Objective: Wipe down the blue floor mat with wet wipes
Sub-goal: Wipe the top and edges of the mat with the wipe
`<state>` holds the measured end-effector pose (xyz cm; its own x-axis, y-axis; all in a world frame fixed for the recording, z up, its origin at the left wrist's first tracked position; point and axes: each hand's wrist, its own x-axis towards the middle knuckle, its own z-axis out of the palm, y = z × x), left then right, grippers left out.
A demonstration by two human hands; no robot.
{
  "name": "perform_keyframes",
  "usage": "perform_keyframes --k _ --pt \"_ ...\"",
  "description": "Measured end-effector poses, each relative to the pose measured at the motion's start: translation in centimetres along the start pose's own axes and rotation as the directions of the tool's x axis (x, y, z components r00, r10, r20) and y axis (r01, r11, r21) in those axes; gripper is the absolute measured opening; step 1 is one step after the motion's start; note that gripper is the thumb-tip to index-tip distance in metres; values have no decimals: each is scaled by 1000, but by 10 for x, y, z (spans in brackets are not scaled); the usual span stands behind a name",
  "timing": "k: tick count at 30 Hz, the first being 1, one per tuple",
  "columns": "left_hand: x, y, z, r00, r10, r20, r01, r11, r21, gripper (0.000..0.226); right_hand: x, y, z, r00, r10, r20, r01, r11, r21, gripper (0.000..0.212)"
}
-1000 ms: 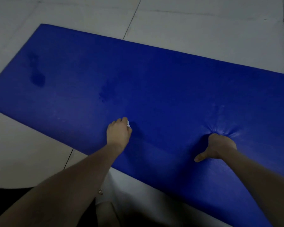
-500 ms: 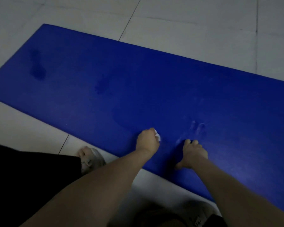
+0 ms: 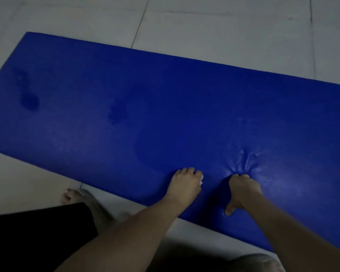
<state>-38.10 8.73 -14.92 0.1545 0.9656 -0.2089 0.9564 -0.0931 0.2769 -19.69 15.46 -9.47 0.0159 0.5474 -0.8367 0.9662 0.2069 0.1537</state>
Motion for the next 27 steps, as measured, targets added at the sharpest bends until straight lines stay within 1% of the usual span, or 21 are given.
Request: perform_keyframes --k 2,4,6,8,10,11,12,13,14,15,18,21,24,25,27 --pt "2 -33 -14 998 -61 -26 61 998 1 6 -3 -1 -1 1000 3 0 -3 1000 13 120" --pt "0 -68 -33 986 -162 -39 162 987 2 11 -9 -1 -3 1000 4 -16 -4 1000 25 125" --pt "-2 -103 -51 968 -249 -21 250 968 24 19 -13 1 -2 997 34 -66 -29 996 89 130" --pt "-8 -138 -62 941 -335 -42 335 942 7 18 -21 -2 10 992 80 -92 -58 974 221 134" --pt "-19 -165 -67 899 -435 -54 432 900 -56 19 -31 -9 23 999 48 18 -51 934 353 135" --pt "-25 -175 -69 886 -463 -22 459 883 -98 22 -38 -13 30 997 16 78 -46 916 399 136" --pt "-29 -180 -69 875 -484 10 479 864 -158 25 -42 -18 38 994 9 107 -51 914 403 139" --pt "-31 -180 -72 863 -504 34 498 837 -227 27 -46 -23 45 994 25 102 -60 929 364 141" --pt "-32 -177 -74 850 -524 48 514 808 -289 28 -46 -27 50 996 31 84 -56 949 311 140" --pt "-31 -170 -75 844 -535 42 517 789 -333 28 -45 -30 49 998 44 45 -55 954 296 136" --pt "-33 -141 -60 858 -513 26 479 781 -402 27 -43 -34 46 999 33 -13 -29 974 227 122" --pt "-29 -90 -44 893 -447 52 426 804 -415 20 -43 -32 55 996 45 -72 -30 979 200 120" --pt "-22 -23 -27 955 -289 73 295 881 -369 17 -36 -30 57 995 45 -90 -26 979 202 114" --pt "-21 2 -20 970 -220 100 241 907 -345 14 -34 -31 58 995 41 -90 -23 981 193 110" --pt "-23 48 -7 980 -94 173 142 947 -288 7 -28 -34 61 992 30 -122 -8 985 173 97"
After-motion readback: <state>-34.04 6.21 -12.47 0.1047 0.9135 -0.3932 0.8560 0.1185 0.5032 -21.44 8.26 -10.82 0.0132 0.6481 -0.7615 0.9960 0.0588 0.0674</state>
